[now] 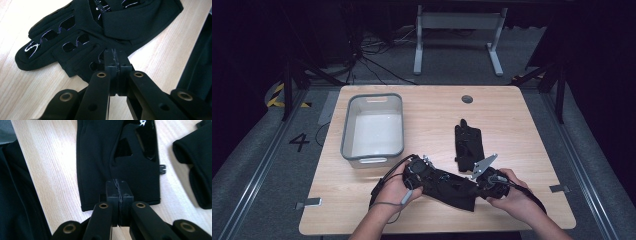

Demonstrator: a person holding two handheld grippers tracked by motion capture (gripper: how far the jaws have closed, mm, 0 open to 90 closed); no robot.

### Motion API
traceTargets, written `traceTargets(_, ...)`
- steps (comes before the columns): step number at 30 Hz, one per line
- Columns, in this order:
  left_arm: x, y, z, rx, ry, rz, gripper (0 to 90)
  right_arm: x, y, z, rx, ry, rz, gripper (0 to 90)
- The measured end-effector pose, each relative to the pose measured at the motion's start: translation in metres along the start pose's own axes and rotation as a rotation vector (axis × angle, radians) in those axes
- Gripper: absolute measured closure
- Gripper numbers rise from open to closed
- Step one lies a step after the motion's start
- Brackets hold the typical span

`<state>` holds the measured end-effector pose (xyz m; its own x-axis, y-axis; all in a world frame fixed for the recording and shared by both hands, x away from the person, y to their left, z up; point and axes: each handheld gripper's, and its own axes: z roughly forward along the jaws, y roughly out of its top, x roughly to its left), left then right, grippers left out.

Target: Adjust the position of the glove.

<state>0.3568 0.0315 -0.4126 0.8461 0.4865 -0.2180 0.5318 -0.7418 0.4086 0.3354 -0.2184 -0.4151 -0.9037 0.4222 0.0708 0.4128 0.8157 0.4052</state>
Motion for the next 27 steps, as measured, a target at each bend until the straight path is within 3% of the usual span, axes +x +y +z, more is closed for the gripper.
traceTargets(3,0.001,0.0,0.003,-0.006,0.001,-0.016,89.9,0.001,0.0,0.003,0.004,0.003,0.006,90.0)
traceTargets(9,0.004,0.002,0.014,0.038,-0.008,-0.01,89.9,0.002,-0.001,0.007,-0.005,0.01,0.009,89.9)
traceTargets(18,0.004,0.003,0.025,0.084,-0.021,-0.012,90.0,-0.004,-0.003,0.014,0.03,0.005,0.02,89.9)
traceTargets(27,-0.009,0.007,0.031,0.122,-0.07,0.016,89.9,-0.01,-0.008,0.011,0.052,0.011,0.045,89.9)
